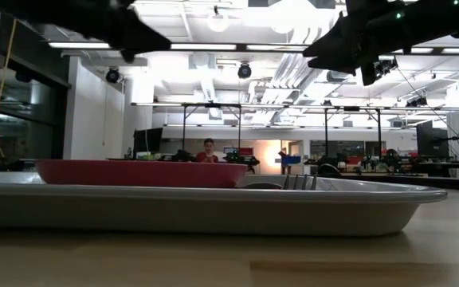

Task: Pick and place plate/cup/fork/spoon on tray
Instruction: Return to Home Position

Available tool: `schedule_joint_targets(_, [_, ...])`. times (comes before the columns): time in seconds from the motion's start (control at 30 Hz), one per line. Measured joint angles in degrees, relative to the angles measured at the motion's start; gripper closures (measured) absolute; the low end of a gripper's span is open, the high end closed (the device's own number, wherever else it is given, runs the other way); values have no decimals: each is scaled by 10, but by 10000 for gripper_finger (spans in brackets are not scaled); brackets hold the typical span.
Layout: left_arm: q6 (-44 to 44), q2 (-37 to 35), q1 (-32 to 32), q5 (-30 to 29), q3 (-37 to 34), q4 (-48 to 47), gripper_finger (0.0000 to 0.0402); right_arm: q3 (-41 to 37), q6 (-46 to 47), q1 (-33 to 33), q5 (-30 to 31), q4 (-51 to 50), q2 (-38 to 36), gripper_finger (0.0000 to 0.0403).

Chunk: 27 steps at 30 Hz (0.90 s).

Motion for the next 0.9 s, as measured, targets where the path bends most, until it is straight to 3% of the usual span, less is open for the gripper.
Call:
schedule_joint_targets(0.27, [-2,-211,-9,6,-116,6,401,0,17,-6,-10,-11,0,273])
schedule_joint_targets(0.47, [-55,-348,-14,26,-189,6,401,0,17,-6,-23,-11,0,273])
schedule_joint_targets(0.67, [-98,-427,-30,17,-261,10,401,0,16,-6,-23,-11,0,273])
schedule_joint_targets(0.9, [-111,-472,-51,11,-311,44,401,0,15,-6,-22,-11,0,273])
